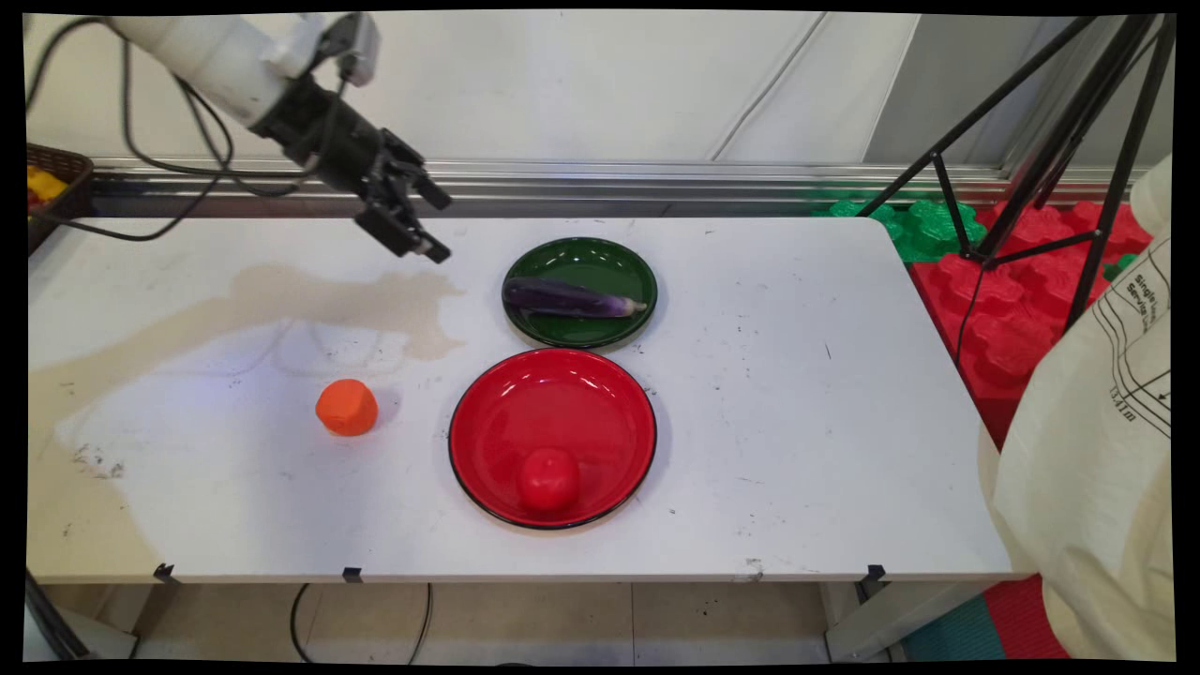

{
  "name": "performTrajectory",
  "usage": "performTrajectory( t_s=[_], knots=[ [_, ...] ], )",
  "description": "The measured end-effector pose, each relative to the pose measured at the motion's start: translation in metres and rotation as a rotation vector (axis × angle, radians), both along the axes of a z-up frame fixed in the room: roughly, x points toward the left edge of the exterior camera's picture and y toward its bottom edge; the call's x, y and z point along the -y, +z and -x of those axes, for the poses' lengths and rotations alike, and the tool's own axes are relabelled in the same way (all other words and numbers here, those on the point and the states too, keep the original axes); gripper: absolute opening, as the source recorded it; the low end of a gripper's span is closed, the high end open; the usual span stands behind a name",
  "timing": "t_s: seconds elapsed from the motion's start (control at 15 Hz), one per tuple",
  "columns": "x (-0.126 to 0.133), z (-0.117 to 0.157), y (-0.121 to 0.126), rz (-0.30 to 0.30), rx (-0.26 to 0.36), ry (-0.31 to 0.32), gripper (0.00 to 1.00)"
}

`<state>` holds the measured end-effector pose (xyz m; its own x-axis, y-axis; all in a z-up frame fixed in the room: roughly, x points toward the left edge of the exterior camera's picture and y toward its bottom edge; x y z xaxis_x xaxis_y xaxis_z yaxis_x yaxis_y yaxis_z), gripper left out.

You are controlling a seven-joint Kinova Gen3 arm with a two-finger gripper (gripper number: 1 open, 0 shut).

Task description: Pick up the eggplant from the green plate

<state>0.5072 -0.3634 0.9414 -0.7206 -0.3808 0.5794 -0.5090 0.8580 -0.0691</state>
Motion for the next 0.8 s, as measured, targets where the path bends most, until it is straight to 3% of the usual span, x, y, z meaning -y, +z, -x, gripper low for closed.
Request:
performTrajectory(
  t_s=[0.33, 0.8],
  knots=[
    [0.038, 0.027, -0.031, -0.011, 0.014, -0.031, 1.0],
    [0.076, 0.056, -0.073, -0.043, 0.046, -0.021, 1.0]
  ],
)
